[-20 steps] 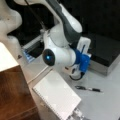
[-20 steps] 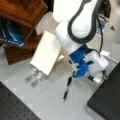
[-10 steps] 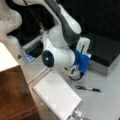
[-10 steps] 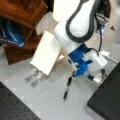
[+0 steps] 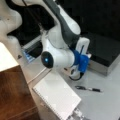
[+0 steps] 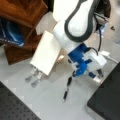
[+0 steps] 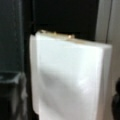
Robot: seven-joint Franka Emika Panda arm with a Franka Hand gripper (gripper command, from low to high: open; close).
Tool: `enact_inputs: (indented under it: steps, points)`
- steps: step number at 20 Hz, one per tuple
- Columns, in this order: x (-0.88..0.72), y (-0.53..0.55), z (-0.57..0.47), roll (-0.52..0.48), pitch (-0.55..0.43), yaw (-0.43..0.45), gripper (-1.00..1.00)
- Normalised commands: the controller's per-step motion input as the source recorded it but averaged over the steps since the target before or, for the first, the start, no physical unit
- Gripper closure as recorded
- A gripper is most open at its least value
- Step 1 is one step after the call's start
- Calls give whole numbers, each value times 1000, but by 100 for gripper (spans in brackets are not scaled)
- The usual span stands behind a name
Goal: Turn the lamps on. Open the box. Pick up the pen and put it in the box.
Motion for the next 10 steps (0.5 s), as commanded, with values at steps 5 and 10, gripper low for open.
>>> enact_inputs:
  steps: [5,10]
  points:
    - [27,64,2,103,4,-60,100]
    - [18,58,-115,60,45,-100,100]
